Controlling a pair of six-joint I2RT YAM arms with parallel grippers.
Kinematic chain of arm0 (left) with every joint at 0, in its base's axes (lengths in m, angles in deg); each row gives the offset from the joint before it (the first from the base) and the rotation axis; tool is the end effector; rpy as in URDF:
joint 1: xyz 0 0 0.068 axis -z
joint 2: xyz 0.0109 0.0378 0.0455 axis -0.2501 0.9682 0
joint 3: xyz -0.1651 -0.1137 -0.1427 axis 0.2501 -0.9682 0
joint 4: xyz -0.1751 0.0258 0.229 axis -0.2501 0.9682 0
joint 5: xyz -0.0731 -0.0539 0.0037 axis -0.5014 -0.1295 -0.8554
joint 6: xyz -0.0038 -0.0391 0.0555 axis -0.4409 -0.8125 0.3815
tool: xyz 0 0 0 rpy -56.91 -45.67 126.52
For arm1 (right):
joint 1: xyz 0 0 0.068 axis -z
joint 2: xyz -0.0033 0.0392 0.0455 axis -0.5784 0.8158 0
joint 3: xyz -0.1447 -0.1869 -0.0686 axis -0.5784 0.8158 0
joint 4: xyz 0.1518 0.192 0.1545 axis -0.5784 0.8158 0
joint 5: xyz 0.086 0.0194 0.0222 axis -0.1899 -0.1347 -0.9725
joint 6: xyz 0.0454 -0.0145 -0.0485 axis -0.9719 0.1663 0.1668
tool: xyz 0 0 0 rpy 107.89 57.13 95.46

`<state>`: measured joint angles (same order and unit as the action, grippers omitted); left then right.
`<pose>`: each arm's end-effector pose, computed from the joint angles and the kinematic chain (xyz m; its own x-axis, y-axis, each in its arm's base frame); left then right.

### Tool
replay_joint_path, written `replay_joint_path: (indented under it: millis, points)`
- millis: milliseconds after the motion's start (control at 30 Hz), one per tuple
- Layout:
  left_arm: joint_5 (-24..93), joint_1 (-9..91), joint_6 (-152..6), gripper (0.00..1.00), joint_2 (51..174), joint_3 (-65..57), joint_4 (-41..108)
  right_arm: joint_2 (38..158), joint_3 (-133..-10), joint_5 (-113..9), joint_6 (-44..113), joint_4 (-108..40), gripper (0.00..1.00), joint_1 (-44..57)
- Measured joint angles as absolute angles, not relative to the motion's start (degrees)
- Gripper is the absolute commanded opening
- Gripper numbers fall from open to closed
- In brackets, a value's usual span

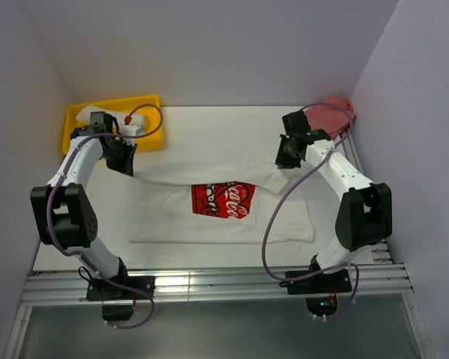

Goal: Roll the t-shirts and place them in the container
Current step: Fold the tshirt

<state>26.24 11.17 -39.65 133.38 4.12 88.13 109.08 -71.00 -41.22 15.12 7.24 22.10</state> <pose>0.3725 0.0062 0.2120 -0.8447 0.3099 -0.4364 0.3905 0.9144 -0.1064 0.3665 0.0833 0.2165 -0.8369 0.2521 -0.4858 0.1827 0.9654 0.1862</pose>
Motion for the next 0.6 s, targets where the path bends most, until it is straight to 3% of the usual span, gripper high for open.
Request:
replay_joint_path:
  millis: [600]
  points:
    - [24.3,11.0,-34.9,0.00,126.7,-7.0,89.3,94.2,-55.0,-42.8,9.1,11.1,0.00,20.3]
